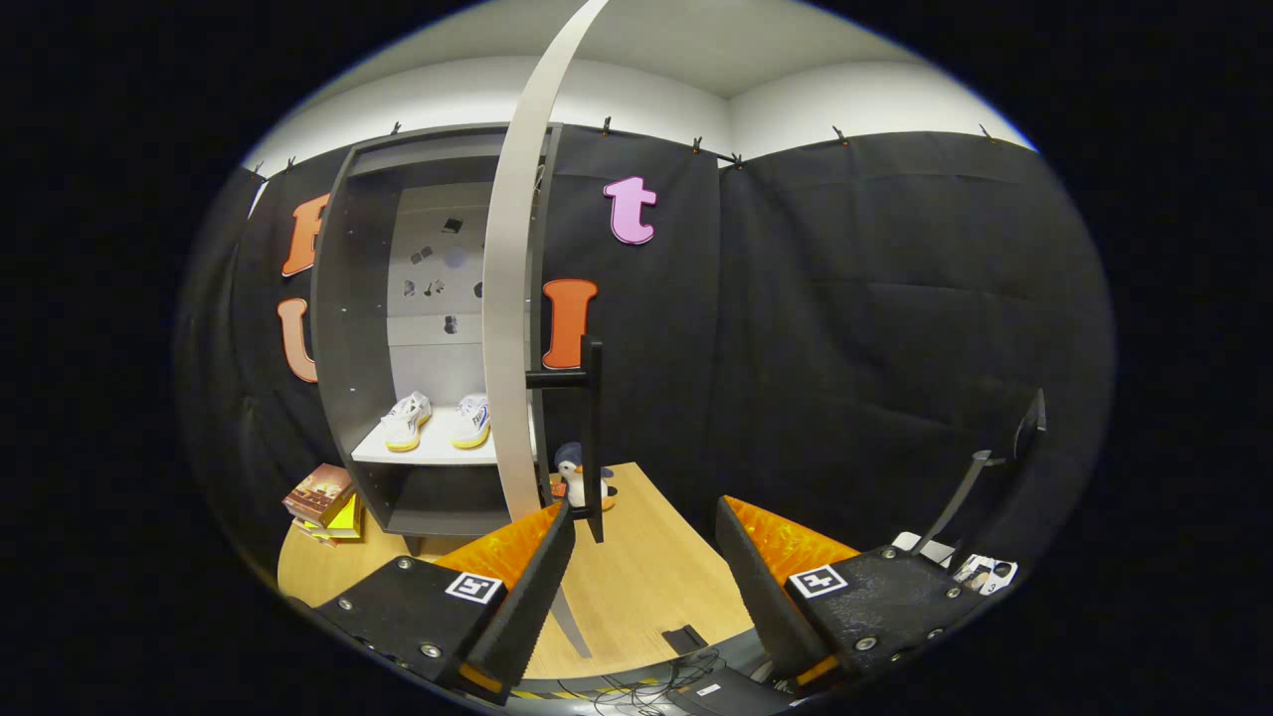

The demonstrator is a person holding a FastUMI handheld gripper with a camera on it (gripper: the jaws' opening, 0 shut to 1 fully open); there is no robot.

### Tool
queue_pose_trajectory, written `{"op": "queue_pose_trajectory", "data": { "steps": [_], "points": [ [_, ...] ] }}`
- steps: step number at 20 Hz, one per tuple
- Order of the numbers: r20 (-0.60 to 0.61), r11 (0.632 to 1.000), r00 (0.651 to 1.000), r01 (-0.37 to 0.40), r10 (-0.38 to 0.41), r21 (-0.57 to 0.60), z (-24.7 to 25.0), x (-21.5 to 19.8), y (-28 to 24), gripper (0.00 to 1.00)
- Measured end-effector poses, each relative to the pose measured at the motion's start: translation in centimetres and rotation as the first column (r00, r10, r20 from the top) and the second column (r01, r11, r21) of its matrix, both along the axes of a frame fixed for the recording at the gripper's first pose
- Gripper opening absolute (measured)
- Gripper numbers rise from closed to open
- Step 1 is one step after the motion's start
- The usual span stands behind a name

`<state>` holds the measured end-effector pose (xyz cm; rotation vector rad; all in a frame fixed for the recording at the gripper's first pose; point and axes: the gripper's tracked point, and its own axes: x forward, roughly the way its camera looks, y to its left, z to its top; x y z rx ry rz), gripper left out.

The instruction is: Open the shoe cabinet door, grab the shoes and put them into the shoe cabinet, then close the shoe cabinet door.

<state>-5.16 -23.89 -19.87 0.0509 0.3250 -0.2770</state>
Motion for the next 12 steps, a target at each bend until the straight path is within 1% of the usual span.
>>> {"op": "queue_pose_trajectory", "data": {
  "steps": [2, 4, 9, 12],
  "points": [
    [0.013, 0.999, 1.0, -0.024, 0.023, 0.034, -0.2, -0.1, 1.2, 0.89],
    [0.021, 0.998, 0.999, -0.049, 0.049, 0.04, -0.2, -0.1, 2.7, 0.89],
    [0.02, 0.994, 0.994, -0.106, 0.107, -0.015, 0.6, 0.1, 7.7, 0.89],
    [0.017, 0.99, 0.992, -0.121, 0.123, -0.071, 1.1, 0.7, 10.7, 0.89]
  ]
}}
